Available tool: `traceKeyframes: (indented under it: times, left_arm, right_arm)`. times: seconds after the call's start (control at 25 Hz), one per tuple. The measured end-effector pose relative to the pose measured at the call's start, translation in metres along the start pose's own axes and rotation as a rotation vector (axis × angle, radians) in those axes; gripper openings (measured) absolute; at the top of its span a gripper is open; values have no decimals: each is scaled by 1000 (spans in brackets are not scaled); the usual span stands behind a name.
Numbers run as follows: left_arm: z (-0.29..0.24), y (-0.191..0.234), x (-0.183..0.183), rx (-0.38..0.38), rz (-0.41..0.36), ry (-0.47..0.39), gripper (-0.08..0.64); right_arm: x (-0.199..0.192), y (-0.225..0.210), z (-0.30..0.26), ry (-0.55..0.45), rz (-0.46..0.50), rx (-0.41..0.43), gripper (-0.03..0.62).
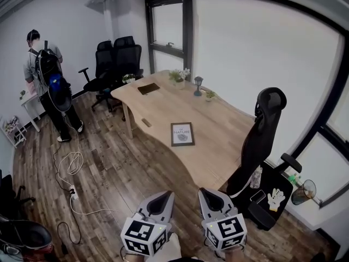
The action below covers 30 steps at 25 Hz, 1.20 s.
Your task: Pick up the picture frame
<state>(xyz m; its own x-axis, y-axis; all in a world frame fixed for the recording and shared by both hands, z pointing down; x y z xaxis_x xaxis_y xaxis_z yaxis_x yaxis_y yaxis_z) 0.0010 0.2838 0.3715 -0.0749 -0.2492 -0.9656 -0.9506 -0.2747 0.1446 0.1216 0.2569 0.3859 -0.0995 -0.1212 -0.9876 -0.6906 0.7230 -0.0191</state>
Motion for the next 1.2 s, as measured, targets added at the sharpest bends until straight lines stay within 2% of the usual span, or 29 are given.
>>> traceKeyframes:
  times: [0.28,0.56,1.2]
  left_arm:
    - [-21,23,4,-13,0,8,5]
    - [-37,41,18,-49,-33,14,5]
    - [-67,85,22,-84,-20,17,5]
  right_arm:
    - [4,-6,-33,5,13,0,2]
    - [19,-12,-63,3,26,-12,2]
    - [24,-16,-115,15,27,-49,2]
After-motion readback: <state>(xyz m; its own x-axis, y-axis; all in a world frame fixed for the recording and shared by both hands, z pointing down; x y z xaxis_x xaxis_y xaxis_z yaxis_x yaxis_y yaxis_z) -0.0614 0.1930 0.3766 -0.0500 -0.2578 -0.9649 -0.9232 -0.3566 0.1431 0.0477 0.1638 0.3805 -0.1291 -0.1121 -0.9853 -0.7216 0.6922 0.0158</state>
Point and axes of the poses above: the fingertips, and each gripper's own axes: z backward along the fingers, y to its left, x out of its top, the point moved 4 cm from there along z, backward along the fingers, and after that the axes turned 7 degrees about x, right-handed, at the moved point
